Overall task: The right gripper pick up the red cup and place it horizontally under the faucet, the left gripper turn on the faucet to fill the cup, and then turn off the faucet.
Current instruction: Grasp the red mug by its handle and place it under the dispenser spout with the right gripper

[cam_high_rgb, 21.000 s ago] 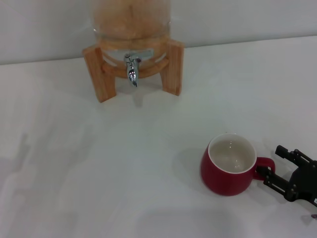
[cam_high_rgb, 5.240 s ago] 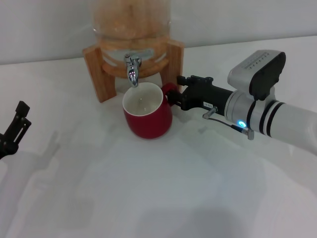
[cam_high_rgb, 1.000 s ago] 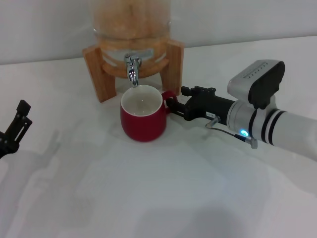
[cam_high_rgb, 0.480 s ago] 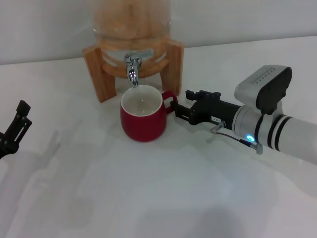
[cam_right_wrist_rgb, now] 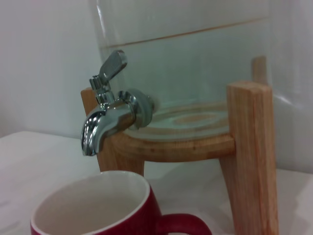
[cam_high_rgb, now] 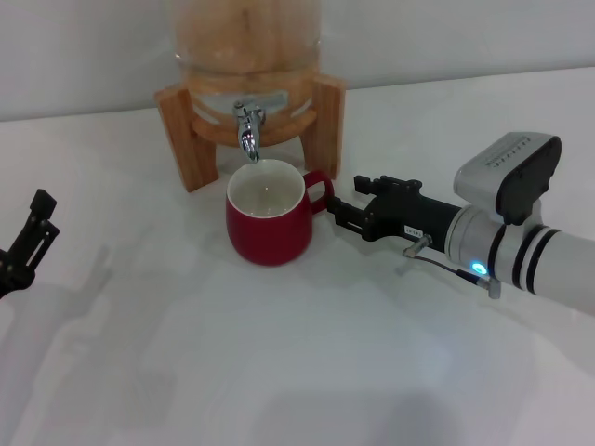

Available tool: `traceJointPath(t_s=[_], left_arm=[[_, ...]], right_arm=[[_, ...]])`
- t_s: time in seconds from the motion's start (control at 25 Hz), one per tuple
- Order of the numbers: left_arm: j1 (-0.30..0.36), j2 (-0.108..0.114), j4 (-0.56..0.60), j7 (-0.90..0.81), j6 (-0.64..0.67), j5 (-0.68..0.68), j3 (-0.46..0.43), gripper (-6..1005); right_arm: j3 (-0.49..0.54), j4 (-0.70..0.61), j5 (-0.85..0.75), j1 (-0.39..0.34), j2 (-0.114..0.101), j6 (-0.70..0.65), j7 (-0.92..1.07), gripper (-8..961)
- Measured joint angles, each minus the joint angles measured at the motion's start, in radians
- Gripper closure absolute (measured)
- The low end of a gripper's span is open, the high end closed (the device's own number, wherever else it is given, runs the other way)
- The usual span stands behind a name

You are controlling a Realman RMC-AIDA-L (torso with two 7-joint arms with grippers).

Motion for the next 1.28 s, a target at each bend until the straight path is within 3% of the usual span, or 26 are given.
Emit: traceJointPath(t_s=[0.6,1.28], left_arm=[[0.002,0.0,0.0,0.0,-0.001,0.0,0.0,141],[0.002,0.002,-0.002,0.0,-0.003,0.0,0.0,141]], right_arm=[[0.002,-0.006,-0.003,-0.033,-0.009,-0.017,0.011,400],[0.03,-0.016,-0.003,-0.057,-0.034,-0.036,0.011,402]])
